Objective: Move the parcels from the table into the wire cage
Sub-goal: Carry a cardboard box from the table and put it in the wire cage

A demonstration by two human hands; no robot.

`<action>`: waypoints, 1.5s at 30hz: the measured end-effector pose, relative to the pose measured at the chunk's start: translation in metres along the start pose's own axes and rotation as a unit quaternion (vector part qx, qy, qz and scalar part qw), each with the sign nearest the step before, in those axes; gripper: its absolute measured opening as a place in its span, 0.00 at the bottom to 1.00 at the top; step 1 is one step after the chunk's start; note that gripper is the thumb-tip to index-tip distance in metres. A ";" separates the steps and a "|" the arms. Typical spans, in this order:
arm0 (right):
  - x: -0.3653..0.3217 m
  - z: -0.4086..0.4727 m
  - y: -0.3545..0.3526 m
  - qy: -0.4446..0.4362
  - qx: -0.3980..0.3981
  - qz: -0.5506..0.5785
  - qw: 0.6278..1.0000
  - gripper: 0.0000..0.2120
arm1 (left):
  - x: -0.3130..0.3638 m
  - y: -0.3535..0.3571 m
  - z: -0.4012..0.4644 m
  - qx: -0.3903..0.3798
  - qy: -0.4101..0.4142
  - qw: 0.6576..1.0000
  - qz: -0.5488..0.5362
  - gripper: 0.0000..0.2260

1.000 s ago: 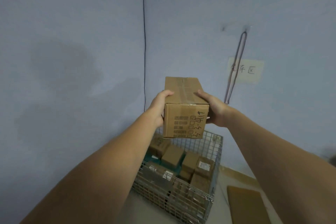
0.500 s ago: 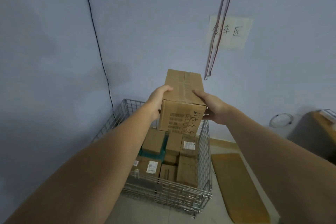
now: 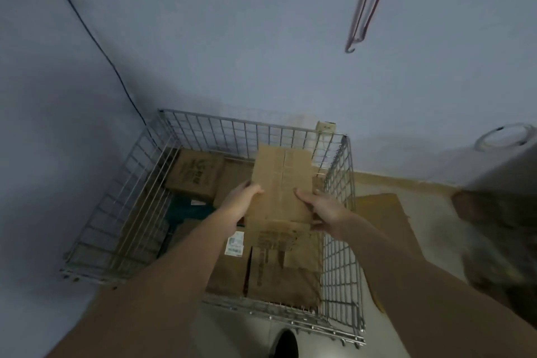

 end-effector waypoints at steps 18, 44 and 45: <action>0.280 0.277 0.014 0.119 -0.013 -0.040 0.992 0.37 | -0.292 0.097 0.292 -0.011 -0.123 0.984 0.127 0.20; 0.067 0.209 0.020 -0.012 0.125 -0.374 0.919 0.36 | -0.111 0.004 0.232 -0.043 0.082 0.898 0.431 0.34; 0.027 0.190 0.025 -0.033 0.123 -0.405 0.906 0.37 | -0.075 -0.016 0.213 -0.026 0.113 0.877 0.467 0.31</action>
Point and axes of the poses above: each hand's wrist, its own z-axis towards the middle knuckle, its own y-axis out of the palm, x = y × z, the point moved 7 cm from there along z, towards the middle knuckle, and after that the axes turned 11 degrees about z, right-handed, at the moved point
